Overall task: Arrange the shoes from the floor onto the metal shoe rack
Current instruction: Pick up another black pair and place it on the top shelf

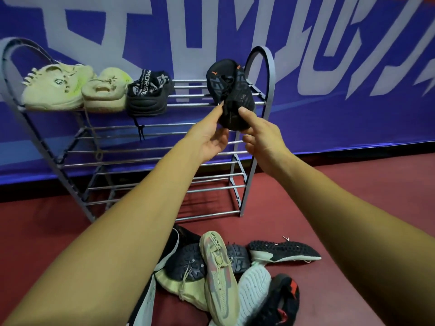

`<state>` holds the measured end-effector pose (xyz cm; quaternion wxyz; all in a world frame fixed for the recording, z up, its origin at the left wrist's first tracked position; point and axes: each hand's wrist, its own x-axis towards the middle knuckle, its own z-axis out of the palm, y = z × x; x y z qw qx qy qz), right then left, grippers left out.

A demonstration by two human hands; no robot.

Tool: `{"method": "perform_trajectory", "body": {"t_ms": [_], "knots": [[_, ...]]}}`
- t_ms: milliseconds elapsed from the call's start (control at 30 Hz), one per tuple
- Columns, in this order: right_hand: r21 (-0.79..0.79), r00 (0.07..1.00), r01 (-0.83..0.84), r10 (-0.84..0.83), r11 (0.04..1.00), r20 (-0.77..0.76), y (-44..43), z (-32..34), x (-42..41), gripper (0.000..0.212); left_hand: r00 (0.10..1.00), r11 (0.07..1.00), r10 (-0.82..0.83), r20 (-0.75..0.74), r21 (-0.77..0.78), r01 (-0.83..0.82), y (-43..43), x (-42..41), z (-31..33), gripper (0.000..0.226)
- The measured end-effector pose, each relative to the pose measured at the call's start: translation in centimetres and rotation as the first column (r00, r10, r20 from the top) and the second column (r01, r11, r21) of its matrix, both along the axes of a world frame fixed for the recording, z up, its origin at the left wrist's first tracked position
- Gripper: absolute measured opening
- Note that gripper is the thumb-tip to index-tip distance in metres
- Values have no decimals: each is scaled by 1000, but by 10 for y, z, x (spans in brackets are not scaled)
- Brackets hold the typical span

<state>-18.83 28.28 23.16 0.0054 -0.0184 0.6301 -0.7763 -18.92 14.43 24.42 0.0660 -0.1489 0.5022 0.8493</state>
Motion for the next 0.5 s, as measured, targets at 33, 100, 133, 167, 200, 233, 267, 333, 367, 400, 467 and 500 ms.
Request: {"method": "perform_trajectory", "body": {"t_ms": [33, 100, 133, 167, 200, 233, 267, 333, 367, 400, 467, 500], "knots": [[-20, 1000, 13, -13, 1000, 8, 0, 1, -3, 43, 1000, 1000, -4, -9, -2, 4, 1, -4, 0, 41], [-71, 999, 32, -30, 997, 27, 1, 1, -7, 37, 999, 1000, -25, -40, -8, 24, 4, -11, -1, 41], [-96, 999, 40, -37, 995, 34, 1, 2, -9, 33, 998, 999, -40, -55, -8, 39, 5, -13, -2, 40], [-112, 998, 47, -43, 993, 40, 1, 2, -11, 30, 996, 999, -54, -65, -7, 54, 5, -16, -3, 40], [-120, 998, 53, -48, 991, 43, 2, 3, -14, 29, 995, 998, -67, -71, -7, 67, 5, -18, -3, 39], [-126, 998, 58, -52, 990, 46, 3, 4, -16, 30, 994, 997, -78, -76, -6, 78, 6, -20, -2, 38], [-136, 997, 63, -57, 989, 48, 5, 5, -18, 32, 993, 996, -87, -82, -7, 86, 6, -21, -2, 36], [-174, 997, 67, -60, 982, 46, 6, 6, -23, 35, 991, 995, -97, -93, -17, 95, 8, -24, -1, 32], [-194, 997, 70, -62, 978, 46, 7, 5, -25, 36, 991, 995, -96, -96, -25, 94, 10, -26, -1, 30], [-212, 997, 76, -67, 974, 49, 6, 4, -26, 36, 991, 995, -93, -96, -30, 91, 12, -27, -2, 29], [-236, 995, 92, -80, 967, 62, 5, 4, -27, 35, 992, 996, -83, -97, -31, 81, 15, -29, -3, 26], [-246, 994, 101, -87, 964, 68, 5, 4, -28, 33, 992, 997, -79, -99, -31, 76, 18, -31, -3, 26]]}}
